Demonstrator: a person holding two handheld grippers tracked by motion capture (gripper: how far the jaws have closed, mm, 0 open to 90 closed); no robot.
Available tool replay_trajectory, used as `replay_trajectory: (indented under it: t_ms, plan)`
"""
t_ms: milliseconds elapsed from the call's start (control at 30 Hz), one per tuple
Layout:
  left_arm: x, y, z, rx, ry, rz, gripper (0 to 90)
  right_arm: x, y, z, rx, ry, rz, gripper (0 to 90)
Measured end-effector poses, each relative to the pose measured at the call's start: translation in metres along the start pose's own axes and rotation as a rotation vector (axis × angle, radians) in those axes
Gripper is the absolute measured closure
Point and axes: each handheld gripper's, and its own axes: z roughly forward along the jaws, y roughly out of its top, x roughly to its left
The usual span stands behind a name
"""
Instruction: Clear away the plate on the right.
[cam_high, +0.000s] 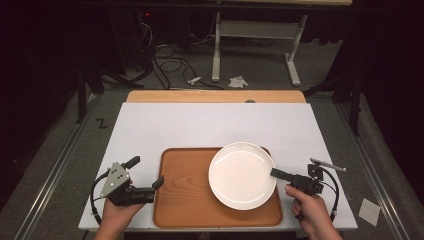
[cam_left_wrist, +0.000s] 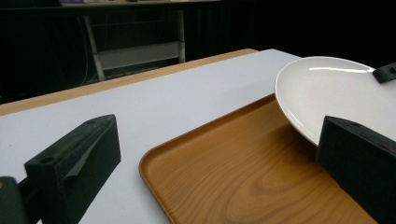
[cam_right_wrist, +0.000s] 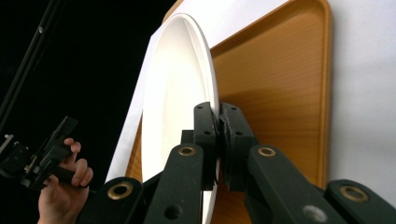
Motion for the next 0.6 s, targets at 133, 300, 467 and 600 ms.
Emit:
replay_trajectory:
  t_ms: [133,300,467,600]
  plan:
    - [0.000,0.000,0.000,0.002,-0.003,0.002,0.5,0.001,-0.001,0.003,0.015,-0.009,-0.002,88.9]
    - [0.000,0.000,-0.001,-0.002,0.000,0.001,0.5,0.000,-0.002,0.007,0.032,-0.026,-0.016,88.6]
    - [0.000,0.000,-0.001,-0.001,0.000,-0.001,0.5,0.000,-0.003,0.008,0.041,-0.024,-0.006,88.6]
    - [0.000,0.000,0.000,0.000,-0.001,0.002,0.5,-0.001,-0.003,0.010,0.049,-0.030,-0.010,88.6]
